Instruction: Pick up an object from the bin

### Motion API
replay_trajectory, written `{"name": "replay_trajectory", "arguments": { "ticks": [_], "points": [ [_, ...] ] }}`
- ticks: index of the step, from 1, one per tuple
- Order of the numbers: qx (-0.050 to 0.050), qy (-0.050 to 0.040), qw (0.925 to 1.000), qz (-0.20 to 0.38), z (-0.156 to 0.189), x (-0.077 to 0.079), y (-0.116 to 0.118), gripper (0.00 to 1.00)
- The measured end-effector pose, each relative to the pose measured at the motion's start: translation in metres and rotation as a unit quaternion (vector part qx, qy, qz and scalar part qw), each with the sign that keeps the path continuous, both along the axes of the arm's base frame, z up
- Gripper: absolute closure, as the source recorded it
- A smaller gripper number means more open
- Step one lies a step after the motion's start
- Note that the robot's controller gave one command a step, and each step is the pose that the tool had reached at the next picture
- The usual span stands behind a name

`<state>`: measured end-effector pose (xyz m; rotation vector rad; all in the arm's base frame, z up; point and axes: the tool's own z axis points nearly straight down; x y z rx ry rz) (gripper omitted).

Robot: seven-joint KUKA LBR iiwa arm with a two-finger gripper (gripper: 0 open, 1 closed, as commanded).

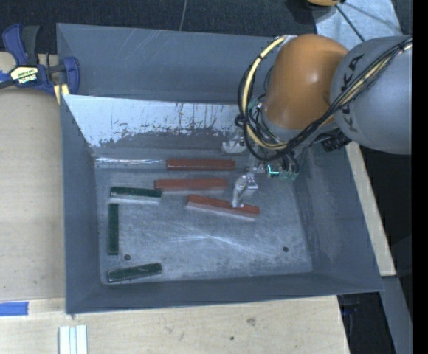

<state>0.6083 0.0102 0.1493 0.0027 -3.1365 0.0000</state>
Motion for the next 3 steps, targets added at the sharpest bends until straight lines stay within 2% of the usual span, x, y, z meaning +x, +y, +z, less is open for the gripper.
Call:
{"name": "replay_trajectory", "arguments": {
  "ticks": [1,2,3],
  "points": [
    [0.000,-0.0042,1.0000,0.000,0.005,0.002,0.000,0.00],
    [0.000,-0.0067,0.9996,-0.027,-0.059,0.013,0.057,0.00],
    [0.000,-0.0058,0.9996,-0.029,-0.068,0.013,0.066,0.00]
  ]
}}
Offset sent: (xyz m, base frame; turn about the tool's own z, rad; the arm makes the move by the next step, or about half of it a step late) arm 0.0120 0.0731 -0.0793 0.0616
